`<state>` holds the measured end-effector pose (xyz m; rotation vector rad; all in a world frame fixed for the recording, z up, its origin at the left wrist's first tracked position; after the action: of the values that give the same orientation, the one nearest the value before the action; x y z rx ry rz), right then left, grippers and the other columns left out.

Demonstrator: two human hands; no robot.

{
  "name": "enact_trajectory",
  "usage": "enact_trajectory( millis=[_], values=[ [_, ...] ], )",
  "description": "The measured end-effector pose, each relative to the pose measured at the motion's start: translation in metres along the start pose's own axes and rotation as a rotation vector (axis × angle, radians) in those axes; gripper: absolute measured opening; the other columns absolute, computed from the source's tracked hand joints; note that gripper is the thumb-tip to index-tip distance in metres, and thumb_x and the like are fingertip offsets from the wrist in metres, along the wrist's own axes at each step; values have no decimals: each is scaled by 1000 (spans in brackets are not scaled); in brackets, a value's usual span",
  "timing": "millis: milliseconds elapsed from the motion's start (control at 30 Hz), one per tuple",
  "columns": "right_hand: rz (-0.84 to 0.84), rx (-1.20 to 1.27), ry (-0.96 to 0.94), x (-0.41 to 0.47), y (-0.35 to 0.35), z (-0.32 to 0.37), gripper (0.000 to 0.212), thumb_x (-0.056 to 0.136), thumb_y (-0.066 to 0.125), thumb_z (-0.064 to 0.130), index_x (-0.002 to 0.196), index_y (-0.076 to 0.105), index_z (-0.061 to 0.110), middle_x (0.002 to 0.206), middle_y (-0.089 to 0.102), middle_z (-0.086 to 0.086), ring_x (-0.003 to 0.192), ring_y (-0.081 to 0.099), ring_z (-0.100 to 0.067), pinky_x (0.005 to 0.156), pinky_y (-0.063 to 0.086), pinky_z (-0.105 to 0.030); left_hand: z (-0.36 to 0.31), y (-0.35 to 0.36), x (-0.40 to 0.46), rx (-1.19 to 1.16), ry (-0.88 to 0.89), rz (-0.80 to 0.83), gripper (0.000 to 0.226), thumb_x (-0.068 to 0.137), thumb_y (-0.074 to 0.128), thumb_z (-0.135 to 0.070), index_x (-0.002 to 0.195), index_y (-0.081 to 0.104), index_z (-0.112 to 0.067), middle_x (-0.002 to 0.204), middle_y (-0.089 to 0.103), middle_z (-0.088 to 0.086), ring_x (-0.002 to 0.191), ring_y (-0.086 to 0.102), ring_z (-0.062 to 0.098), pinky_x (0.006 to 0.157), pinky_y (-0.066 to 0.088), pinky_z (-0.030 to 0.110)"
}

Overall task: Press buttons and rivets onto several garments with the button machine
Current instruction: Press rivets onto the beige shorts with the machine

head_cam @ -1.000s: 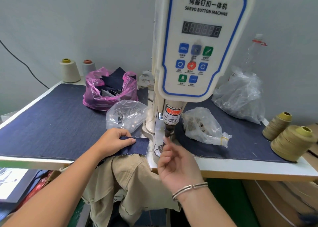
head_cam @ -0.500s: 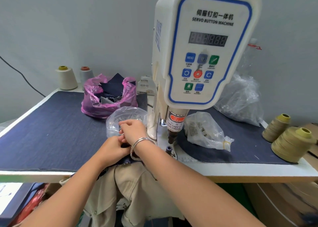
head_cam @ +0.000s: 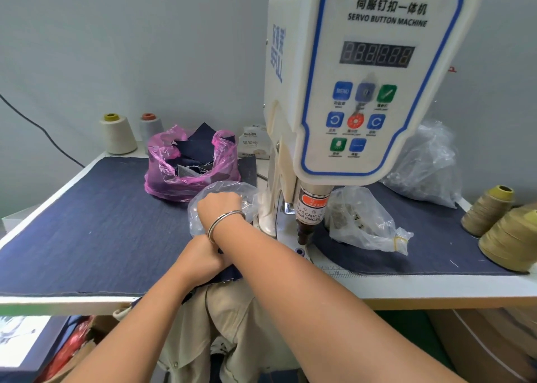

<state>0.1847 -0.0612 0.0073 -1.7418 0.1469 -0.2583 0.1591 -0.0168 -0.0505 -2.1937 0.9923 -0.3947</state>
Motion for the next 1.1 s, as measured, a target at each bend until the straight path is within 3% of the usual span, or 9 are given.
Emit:
enact_trajectory(
  millis=[167, 433, 533, 633, 767, 1000, 1100],
  values=[
    [44, -65, -5, 6, 10, 0, 33, 89, 53, 12, 121, 59, 13, 121, 62, -3, 109, 59, -25, 71, 39, -34, -4, 0, -2, 32, -4, -5, 27, 80, 60, -23, 79, 63, 3, 77, 68, 16, 66, 53, 24, 70, 50, 46],
    [-25, -126, -90, 8, 8, 7, 31, 92, 49, 10, 120, 60, 15, 121, 62, -2, 111, 60, -24, 74, 40, -32, -3, 4, 0, 92, 18, 17, 27, 82, 59, -25, 72, 60, -1, 70, 65, 10, 62, 46, 17, 64, 46, 40],
    [-20, -131, -100, 8, 10, 6, 30, 92, 49, 10, 119, 61, 14, 120, 63, -2, 110, 60, -24, 73, 40, -32, -5, 5, 0, 75, 31, 7, 25, 81, 62, -22, 57, 56, -18, 55, 59, -7, 53, 44, 8, 56, 39, 30],
    [1, -102, -83, 10, 12, 2, 30, 92, 48, 7, 118, 62, 13, 118, 64, -4, 108, 61, -26, 73, 41, -33, -8, 4, 0, 89, 47, 9, 38, 81, 64, -20, 52, 57, -43, 52, 56, -27, 52, 51, -3, 49, 31, 20],
    [-20, -107, -117, 10, 9, 7, 31, 93, 47, 8, 119, 61, 15, 120, 63, -2, 111, 60, -25, 71, 38, -34, -5, 4, 1, 96, 30, 3, 38, 81, 63, -19, 48, 46, -26, 49, 54, -25, 48, 47, -4, 49, 30, 22],
    [-33, -102, -112, 8, 7, 7, 32, 93, 45, 6, 120, 61, 13, 121, 62, -4, 112, 60, -25, 70, 36, -33, -6, 4, 1, 97, 37, -2, 34, 82, 64, -18, 52, 48, -22, 49, 53, -8, 49, 43, 7, 53, 36, 27],
    [-35, -86, -105, 8, 8, 5, 31, 92, 46, 4, 117, 62, 12, 119, 63, -4, 109, 61, -26, 70, 37, -33, -6, 3, 1, 91, 40, 0, 36, 81, 64, -18, 50, 47, -25, 48, 55, -14, 48, 47, 3, 51, 33, 24]
  ],
)
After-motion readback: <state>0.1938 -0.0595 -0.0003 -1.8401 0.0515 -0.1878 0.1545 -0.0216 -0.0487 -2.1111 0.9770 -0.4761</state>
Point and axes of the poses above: each hand's wrist, its own x-axis towards the middle knuckle, its own y-axis out of the palm, z = x × y, the point moved 9 cm from there along x, towards the middle knuckle
